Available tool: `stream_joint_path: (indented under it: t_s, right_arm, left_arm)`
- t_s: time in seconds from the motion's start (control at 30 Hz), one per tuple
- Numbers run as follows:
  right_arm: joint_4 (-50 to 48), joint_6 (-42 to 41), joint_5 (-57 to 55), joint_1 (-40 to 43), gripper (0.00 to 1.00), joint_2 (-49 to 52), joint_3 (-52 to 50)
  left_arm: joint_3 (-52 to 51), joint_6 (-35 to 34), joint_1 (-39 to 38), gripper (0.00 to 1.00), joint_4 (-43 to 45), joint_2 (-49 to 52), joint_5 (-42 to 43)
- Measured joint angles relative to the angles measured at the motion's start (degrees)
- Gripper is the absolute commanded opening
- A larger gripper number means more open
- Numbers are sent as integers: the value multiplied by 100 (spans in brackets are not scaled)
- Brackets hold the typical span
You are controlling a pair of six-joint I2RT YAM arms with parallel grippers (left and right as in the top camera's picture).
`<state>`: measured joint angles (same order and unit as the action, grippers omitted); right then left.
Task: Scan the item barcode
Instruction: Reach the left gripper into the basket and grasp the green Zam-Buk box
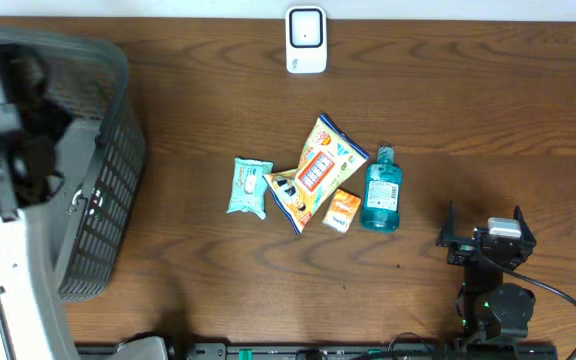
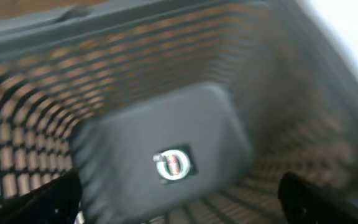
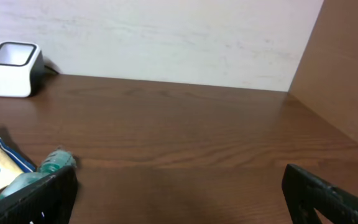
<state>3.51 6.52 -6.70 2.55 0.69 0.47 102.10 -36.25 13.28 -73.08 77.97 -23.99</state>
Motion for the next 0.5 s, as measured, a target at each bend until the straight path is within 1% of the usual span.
stream_joint_path:
  t_s: [0.1, 0.23, 0.33, 0.5]
  right_arm:
    - [0, 0, 4, 0, 99, 0, 0]
    - [0, 0, 4, 0, 99, 0, 0]
    - [0, 0, 4, 0, 99, 0, 0]
    - [0, 0, 4, 0, 99, 0, 0]
  left_arm:
    - [-356, -109, 863, 98, -2, 190, 654]
    - [-901, -369, 1460, 98, 4, 673, 1311]
    - [-1366, -581, 1585, 98, 214, 1080, 1547]
    - [-2046, -745, 1528, 98, 820, 1626, 1869]
